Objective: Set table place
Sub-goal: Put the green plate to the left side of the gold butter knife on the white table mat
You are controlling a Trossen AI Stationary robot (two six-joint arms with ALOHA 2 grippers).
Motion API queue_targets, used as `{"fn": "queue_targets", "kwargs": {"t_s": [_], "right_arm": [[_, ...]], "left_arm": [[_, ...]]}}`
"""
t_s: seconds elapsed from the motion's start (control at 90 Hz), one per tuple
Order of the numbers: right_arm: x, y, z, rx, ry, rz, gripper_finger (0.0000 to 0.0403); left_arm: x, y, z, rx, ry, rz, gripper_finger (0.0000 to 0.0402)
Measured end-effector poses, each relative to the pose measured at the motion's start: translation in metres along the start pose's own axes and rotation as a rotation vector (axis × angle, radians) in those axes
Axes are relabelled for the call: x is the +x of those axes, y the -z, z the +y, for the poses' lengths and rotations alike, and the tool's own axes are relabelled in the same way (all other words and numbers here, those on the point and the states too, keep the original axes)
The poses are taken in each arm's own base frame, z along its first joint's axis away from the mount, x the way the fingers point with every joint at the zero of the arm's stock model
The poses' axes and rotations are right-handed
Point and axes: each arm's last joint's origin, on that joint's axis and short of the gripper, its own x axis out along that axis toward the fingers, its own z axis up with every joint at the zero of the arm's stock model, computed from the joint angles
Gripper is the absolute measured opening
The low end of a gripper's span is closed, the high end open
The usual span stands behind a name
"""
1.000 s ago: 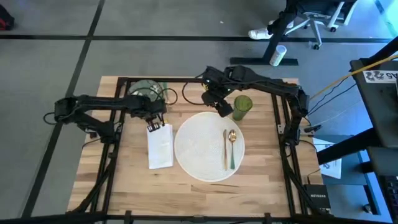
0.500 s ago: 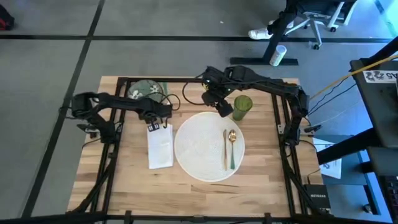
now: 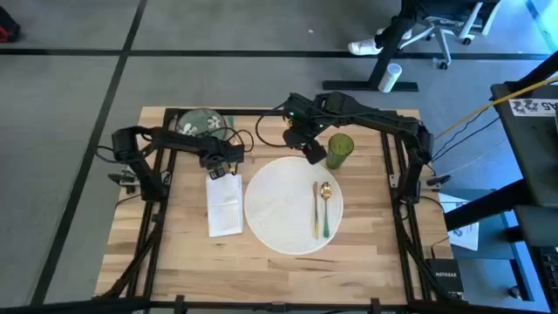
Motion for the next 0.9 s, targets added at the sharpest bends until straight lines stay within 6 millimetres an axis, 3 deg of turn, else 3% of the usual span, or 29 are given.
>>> {"fn": "queue_targets", "kwargs": {"t_s": [0.622, 0.9], "right_arm": [[0.0, 0.0, 0.0, -0.002, 0.001, -0.001, 0.0214], [0.0, 0.0, 0.0, -0.002, 0.001, -0.001, 0.0214]], "left_arm": [[0.016, -0.002, 0.02, -0.02, -0.009, 0.037, 0.0151], [0.025, 0.007, 0.016, 0.007, -0.002, 0.06, 0.0149]]}}
